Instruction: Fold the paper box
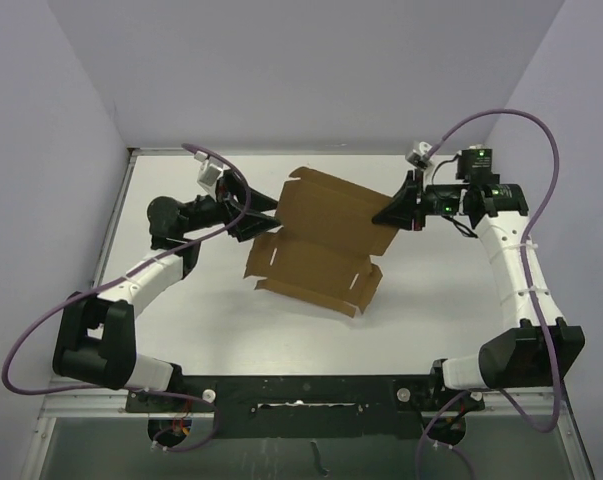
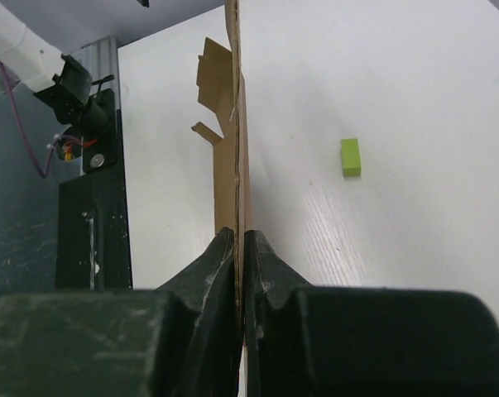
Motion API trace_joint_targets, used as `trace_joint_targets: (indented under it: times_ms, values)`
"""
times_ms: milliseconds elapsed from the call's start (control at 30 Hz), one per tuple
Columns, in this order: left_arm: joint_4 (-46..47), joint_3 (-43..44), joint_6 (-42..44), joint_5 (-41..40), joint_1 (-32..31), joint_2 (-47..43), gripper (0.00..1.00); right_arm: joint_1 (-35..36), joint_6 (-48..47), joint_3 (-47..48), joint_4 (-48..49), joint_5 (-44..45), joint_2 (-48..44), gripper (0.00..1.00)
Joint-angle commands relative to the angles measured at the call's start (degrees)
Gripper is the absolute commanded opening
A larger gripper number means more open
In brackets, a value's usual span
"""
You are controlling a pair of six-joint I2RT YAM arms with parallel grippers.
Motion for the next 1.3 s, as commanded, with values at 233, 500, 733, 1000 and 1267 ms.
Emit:
trace_joint_targets:
  times_ms: [233, 500, 733, 1000, 1267]
  values:
    - [-18.56, -9.38, 7.51, -15.36, 7.27, -9.14, 0.64, -14.31, 4.56, -2.75, 4.93, -3.25, -1.26, 0.0]
    - [-29.7, -12.04, 14.93, -23.66, 7.24, -11.49, 0.62, -15.34, -2.0, -0.22, -2.36, 0.73, 2.72, 0.0]
    - [-26.34, -13.1, 22.15, -26.41, 0.68, -8.58, 0.64, -13.7, -5.22, 2.96, -6.91, 3.51, 5.33, 0.0]
    - [-19.0, -13.1, 25.62, -25.81, -1.9, -1.3, 0.66, -9.32, -9.23, 5.72, -9.21, 8.78, 10.45, 0.0]
    - [-18.89, -14.61, 26.16, -27.79, -3.24, 1.73, 0.66, -6.9, -10.37, 5.99, -9.02, 9.15, 10.9, 0.0]
